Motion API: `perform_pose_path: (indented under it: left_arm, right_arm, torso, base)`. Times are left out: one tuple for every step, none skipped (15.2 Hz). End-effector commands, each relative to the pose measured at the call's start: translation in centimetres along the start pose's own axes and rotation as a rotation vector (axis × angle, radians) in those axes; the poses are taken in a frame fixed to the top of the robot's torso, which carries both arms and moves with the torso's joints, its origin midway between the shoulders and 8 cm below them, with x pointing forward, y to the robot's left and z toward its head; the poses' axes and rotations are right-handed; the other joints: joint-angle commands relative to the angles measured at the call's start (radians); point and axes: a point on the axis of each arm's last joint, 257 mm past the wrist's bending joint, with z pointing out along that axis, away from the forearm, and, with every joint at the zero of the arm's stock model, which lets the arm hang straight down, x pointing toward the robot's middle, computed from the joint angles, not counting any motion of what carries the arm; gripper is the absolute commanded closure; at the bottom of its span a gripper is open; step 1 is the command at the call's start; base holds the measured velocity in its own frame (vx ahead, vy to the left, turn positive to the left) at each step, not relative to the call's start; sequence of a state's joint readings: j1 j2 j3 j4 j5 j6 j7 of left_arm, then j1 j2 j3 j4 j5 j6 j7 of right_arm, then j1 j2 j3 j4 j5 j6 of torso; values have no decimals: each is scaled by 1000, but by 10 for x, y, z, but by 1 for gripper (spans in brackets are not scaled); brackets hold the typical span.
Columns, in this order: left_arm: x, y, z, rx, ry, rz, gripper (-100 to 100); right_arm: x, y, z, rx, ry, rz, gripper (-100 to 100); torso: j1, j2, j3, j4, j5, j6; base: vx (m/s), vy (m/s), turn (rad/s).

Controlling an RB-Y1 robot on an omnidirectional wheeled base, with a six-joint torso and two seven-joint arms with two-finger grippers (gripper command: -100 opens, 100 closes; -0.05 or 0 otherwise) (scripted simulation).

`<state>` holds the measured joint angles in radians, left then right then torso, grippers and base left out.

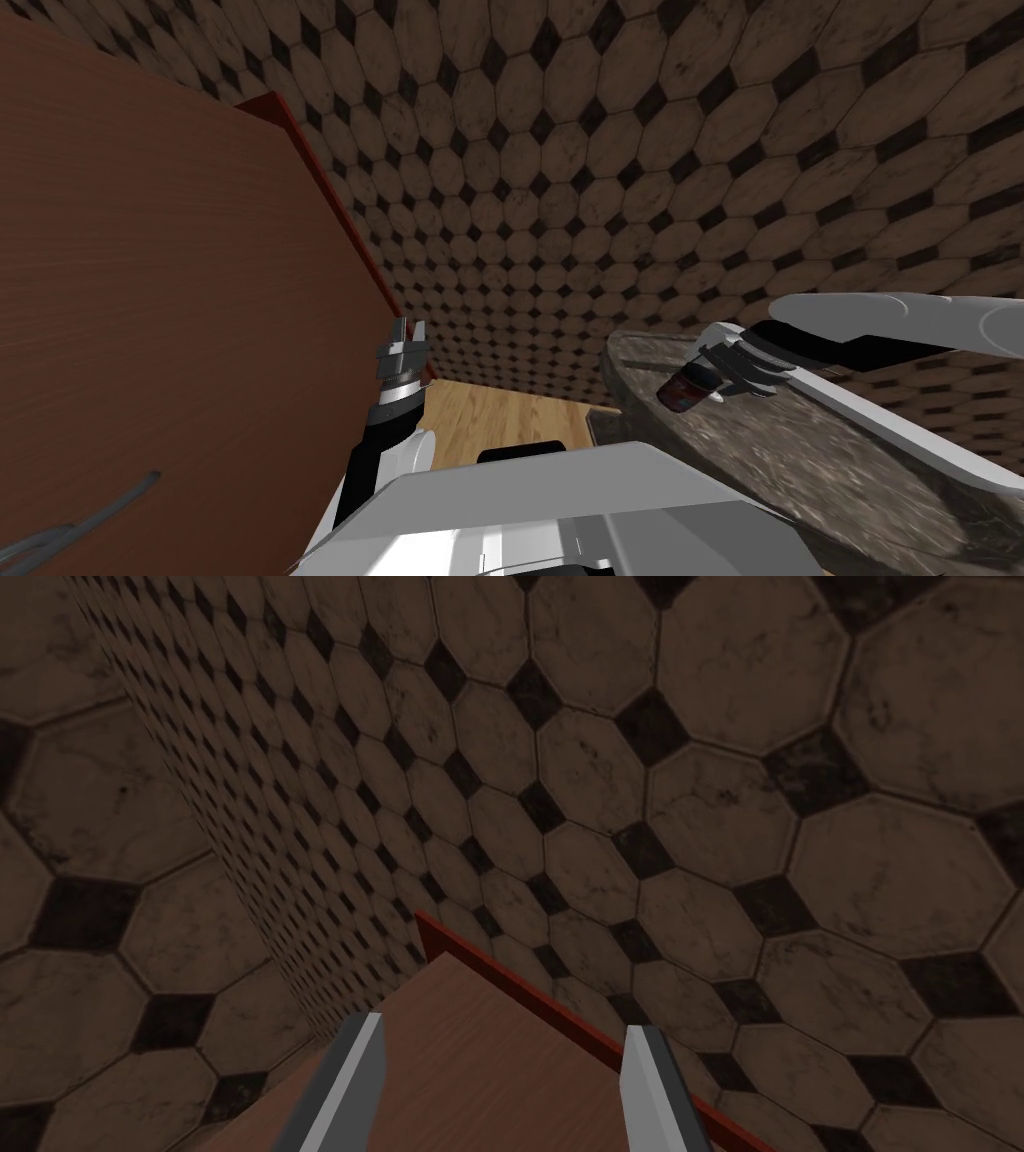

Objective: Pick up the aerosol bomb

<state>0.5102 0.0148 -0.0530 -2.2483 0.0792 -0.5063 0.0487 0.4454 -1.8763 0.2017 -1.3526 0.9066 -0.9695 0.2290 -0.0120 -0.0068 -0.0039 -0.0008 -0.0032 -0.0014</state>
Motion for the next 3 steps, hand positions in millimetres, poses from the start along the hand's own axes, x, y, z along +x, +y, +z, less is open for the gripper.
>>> perform_pose_path:
  left_arm:
    - [0,0,0,0,0,0,0]
    - [0,0,0,0,0,0,0]
    - [0,0,0,0,0,0,0]
  right_arm:
    - [-5,1,-6,-16,-1,-2,100]
    - [-8,-1,-10,-20,0,-5,100]
    - [-6,-1,-6,-13,0,-3,100]
  torso:
    - [0,0,0,0,0,0]
    - [-1,0,0,0,0,0]
    - [-1,-1,-1,0,0,0]
  base:
    - [18,-28,-84]
    - [27,-28,-50]
    - [18,-16,-14]
